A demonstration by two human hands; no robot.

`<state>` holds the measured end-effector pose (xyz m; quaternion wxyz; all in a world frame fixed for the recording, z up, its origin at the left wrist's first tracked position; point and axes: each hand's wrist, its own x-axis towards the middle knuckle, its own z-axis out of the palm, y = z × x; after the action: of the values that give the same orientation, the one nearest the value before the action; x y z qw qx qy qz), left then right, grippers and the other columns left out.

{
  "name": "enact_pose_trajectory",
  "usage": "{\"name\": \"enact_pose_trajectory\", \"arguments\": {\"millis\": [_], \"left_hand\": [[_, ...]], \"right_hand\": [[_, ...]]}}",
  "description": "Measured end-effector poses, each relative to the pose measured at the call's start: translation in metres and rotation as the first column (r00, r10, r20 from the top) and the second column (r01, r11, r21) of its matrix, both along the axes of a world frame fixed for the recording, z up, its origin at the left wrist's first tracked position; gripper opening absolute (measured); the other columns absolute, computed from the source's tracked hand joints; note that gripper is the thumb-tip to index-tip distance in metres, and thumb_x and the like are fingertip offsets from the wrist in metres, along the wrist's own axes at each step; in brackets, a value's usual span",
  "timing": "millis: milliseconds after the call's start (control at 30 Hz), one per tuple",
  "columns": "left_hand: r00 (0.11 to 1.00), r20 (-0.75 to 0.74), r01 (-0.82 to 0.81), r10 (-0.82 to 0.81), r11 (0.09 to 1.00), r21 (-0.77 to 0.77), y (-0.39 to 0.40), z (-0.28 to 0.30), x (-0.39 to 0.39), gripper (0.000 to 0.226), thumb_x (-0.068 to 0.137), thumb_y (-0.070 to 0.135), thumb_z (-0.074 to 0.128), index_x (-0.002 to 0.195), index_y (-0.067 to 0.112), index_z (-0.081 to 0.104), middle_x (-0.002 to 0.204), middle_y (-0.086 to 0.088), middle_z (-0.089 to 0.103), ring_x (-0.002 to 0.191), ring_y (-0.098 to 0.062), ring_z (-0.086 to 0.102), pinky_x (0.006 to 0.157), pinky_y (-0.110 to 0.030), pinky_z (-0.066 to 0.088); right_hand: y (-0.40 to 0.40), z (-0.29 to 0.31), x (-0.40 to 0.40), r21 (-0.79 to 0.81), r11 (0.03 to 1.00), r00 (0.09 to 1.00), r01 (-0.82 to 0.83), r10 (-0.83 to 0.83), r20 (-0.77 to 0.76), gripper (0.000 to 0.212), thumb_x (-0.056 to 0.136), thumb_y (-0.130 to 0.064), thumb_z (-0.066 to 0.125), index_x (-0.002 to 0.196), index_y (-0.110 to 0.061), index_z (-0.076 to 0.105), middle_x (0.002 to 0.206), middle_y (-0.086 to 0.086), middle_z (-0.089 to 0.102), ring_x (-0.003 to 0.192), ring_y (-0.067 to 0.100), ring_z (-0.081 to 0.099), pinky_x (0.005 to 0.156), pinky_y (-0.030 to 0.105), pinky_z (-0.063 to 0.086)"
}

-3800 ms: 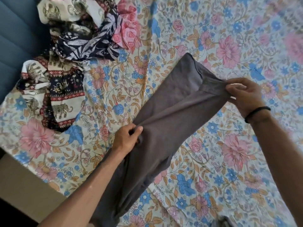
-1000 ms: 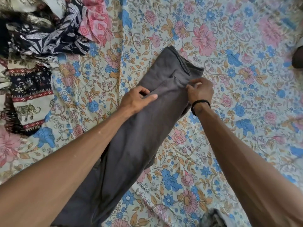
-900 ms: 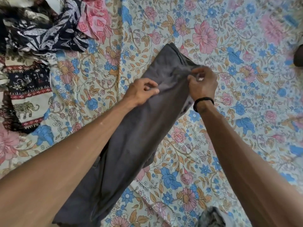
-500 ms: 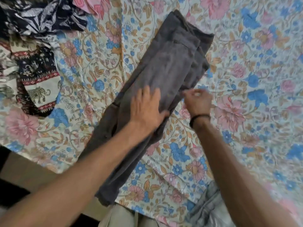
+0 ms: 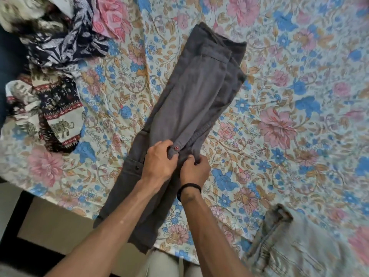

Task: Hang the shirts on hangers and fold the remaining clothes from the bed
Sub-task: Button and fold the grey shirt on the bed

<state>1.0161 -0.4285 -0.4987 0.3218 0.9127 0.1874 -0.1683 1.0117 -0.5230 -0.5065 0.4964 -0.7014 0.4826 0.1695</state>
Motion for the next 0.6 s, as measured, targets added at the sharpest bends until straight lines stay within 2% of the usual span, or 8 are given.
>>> {"name": "enact_pose_trajectory", "arguments": {"millis": [100,167,233,300,367,467,533,600], "left_hand": [[0.999,-0.029,0.021,-0.019,0.997,0.071,-0.001,0.004,-0.004,0.046,0.080,0.046,0.082,0.112,0.021,0.060,0.104,-0.003,0.059,0.094,-0.028,0.063,0.081,-0.040,0.053],[0.997,-0.068,0.047,-0.036,0.986,0.157,-0.006,0.007,-0.005,0.054,0.079,0.054,0.080,0.113,0.024,0.052,0.112,-0.005,0.057,0.099,-0.032,0.063,0.082,-0.042,0.051],[0.995,-0.074,0.081,-0.067,0.976,0.204,-0.010,0.009,-0.002,0.055,0.081,0.055,0.078,0.115,0.023,0.047,0.116,-0.008,0.058,0.102,-0.036,0.064,0.084,-0.045,0.051],[0.994,-0.057,0.108,-0.098,0.970,0.216,-0.010,0.006,0.000,0.052,0.083,0.050,0.076,0.115,0.021,0.048,0.116,-0.012,0.061,0.102,-0.039,0.065,0.085,-0.047,0.051],[0.990,-0.033,0.138,-0.134,0.965,0.221,-0.007,0.004,0.000,0.047,0.084,0.046,0.075,0.114,0.020,0.050,0.112,-0.013,0.066,0.101,-0.040,0.066,0.085,-0.047,0.052],[0.974,-0.015,0.223,-0.227,0.940,0.257,-0.004,0.005,0.000,0.040,0.088,0.043,0.071,0.111,0.016,0.052,0.106,-0.015,0.069,0.100,-0.042,0.067,0.083,-0.049,0.054],[0.951,-0.027,0.305,-0.309,0.914,0.268,-0.002,0.004,0.003,0.034,0.093,0.038,0.066,0.109,0.011,0.054,0.104,-0.020,0.068,0.097,-0.045,0.066,0.078,-0.050,0.055],[0.940,-0.008,0.334,-0.342,0.912,0.238,0.002,0.004,0.006,0.027,0.096,0.034,0.063,0.102,0.008,0.057,0.096,-0.022,0.067,0.091,-0.048,0.066,0.069,-0.049,0.053]], "right_hand": [[-0.005,-0.004,-0.006,0.140,0.968,0.977,0.211,-0.212,-0.003,0.014,0.100,-0.006,0.056,0.108,-0.015,0.065,0.091,0.001,0.069,0.086,0.019,0.067,0.088,0.039,0.058],[-0.012,-0.011,-0.010,0.264,0.885,0.921,0.383,-0.386,-0.043,0.027,0.099,-0.001,0.058,0.117,-0.021,0.057,0.099,0.005,0.068,0.092,0.022,0.070,0.089,0.043,0.061],[-0.014,-0.019,-0.012,0.299,0.847,0.895,0.440,-0.442,-0.066,0.034,0.095,-0.002,0.065,0.113,-0.025,0.050,0.110,0.009,0.064,0.099,0.028,0.071,0.091,0.049,0.061],[-0.014,-0.030,-0.016,0.255,0.874,0.908,0.414,-0.418,-0.044,0.032,0.088,-0.006,0.077,0.101,-0.023,0.052,0.107,0.010,0.066,0.096,0.029,0.072,0.088,0.048,0.062],[-0.012,-0.030,-0.016,0.149,0.931,0.942,0.332,-0.337,0.003,0.022,0.083,-0.011,0.084,0.087,-0.017,0.063,0.088,0.006,0.071,0.086,0.024,0.073,0.084,0.038,0.062],[-0.001,-0.021,-0.010,-0.013,0.984,0.983,0.179,-0.179,0.041,0.017,0.088,-0.027,0.077,0.078,-0.014,0.074,0.075,0.001,0.070,0.084,0.022,0.069,0.081,0.031,0.055],[0.012,-0.018,-0.008,-0.064,0.995,0.997,0.079,-0.078,0.012,0.040,0.085,-0.051,0.065,0.085,-0.014,0.079,0.085,0.009,0.072,0.095,0.030,0.064,0.086,0.033,0.051],[0.021,-0.019,-0.009,-0.118,0.993,1.000,0.014,-0.014,-0.006,0.066,0.071,-0.074,0.053,0.089,-0.016,0.079,0.093,0.013,0.073,0.095,0.033,0.065,0.090,0.036,0.053]]}}
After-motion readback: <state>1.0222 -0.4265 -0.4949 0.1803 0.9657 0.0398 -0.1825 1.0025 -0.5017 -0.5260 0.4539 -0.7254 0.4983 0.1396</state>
